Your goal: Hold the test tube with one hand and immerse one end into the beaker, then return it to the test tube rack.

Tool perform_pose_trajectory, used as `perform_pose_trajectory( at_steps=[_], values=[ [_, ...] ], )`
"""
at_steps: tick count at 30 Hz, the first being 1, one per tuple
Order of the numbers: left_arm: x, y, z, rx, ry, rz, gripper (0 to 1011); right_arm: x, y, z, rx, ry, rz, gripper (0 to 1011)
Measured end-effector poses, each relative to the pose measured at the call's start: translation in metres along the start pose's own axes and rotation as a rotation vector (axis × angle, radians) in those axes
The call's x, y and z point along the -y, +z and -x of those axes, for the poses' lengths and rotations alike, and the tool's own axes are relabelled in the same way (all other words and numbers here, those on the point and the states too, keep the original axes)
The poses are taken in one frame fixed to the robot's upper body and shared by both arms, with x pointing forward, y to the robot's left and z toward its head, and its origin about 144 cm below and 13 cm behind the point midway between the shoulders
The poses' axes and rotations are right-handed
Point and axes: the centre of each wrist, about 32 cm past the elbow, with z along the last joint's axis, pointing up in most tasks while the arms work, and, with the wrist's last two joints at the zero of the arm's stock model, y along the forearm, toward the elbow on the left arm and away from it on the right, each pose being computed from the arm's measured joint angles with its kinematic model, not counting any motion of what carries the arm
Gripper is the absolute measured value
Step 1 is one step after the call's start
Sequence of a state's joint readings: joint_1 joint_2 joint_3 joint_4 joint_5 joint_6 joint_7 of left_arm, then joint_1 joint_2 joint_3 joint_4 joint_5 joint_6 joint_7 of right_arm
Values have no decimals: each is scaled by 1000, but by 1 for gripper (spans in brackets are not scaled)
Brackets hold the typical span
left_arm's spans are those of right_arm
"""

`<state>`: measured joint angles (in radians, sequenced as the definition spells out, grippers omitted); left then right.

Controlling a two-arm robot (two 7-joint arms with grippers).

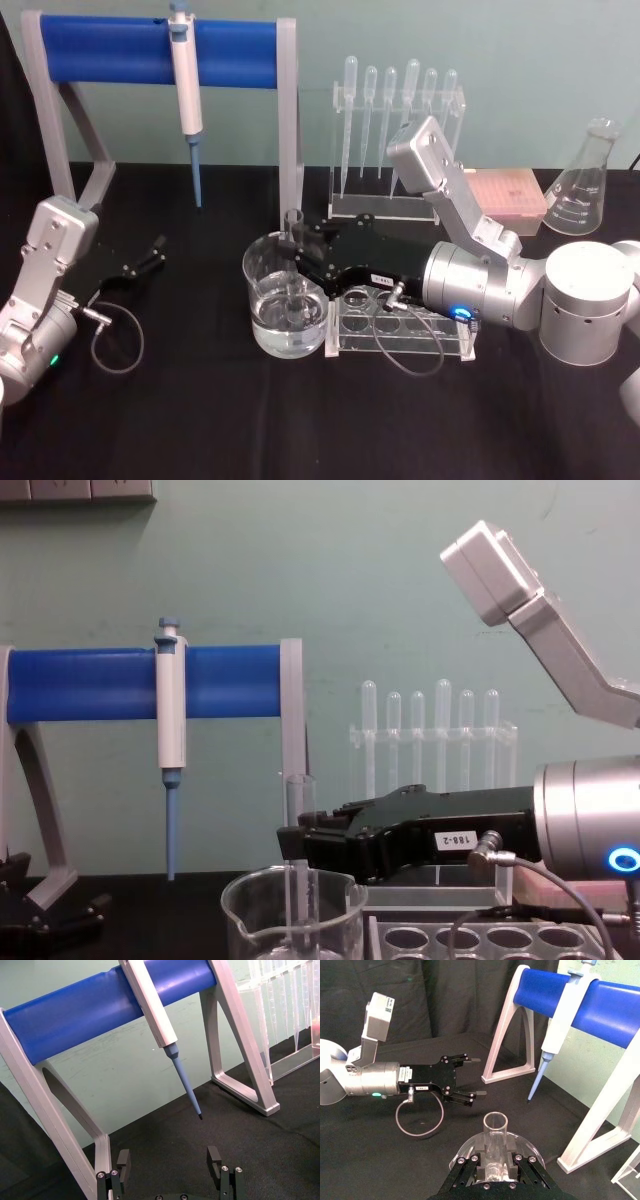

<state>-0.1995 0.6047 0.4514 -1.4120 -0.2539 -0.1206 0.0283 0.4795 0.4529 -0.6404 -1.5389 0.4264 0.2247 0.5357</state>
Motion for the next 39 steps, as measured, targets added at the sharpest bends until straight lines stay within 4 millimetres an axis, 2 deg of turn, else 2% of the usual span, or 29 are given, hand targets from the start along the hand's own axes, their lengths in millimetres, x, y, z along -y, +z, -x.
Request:
perform_pose_trajectory(
  at_steps=[29,39],
  values=[
    [0,0,0,0,0,0,1000,1,1,-1,-4,-3,-7,234],
    [0,0,0,0,0,0,1000,15,32,-8,21,2,-75,234]
  ],
)
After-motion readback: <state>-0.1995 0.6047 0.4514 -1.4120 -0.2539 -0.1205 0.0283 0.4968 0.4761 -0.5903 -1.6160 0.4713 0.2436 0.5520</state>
